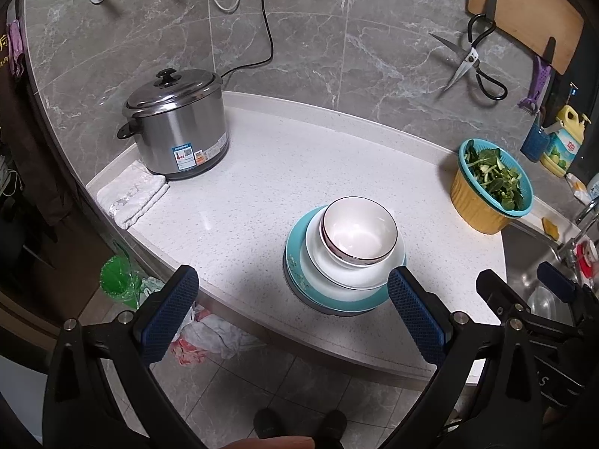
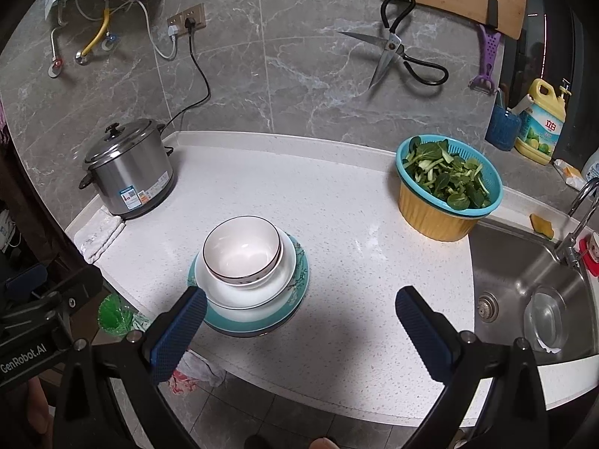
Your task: Organize plates and bowls
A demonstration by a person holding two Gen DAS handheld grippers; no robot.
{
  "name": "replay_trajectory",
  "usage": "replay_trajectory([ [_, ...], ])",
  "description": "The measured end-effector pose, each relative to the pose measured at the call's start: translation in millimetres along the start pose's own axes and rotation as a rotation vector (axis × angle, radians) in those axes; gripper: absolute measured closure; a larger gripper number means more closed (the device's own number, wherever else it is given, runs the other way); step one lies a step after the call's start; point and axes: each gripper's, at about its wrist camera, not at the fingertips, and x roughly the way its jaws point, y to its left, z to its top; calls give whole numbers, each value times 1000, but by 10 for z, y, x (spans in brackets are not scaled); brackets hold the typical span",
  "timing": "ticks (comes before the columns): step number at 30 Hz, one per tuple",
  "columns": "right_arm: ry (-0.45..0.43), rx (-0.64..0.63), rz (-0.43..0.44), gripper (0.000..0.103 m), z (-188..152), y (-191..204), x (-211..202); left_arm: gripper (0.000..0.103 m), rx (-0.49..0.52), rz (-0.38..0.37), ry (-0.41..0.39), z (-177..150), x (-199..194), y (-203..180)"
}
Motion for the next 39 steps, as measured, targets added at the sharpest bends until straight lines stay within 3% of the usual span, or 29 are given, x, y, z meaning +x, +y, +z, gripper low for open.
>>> replay_trajectory([
  [39,-1,2,-9,0,-16,-47,25,0,-2,12,0,-99,51,-61],
])
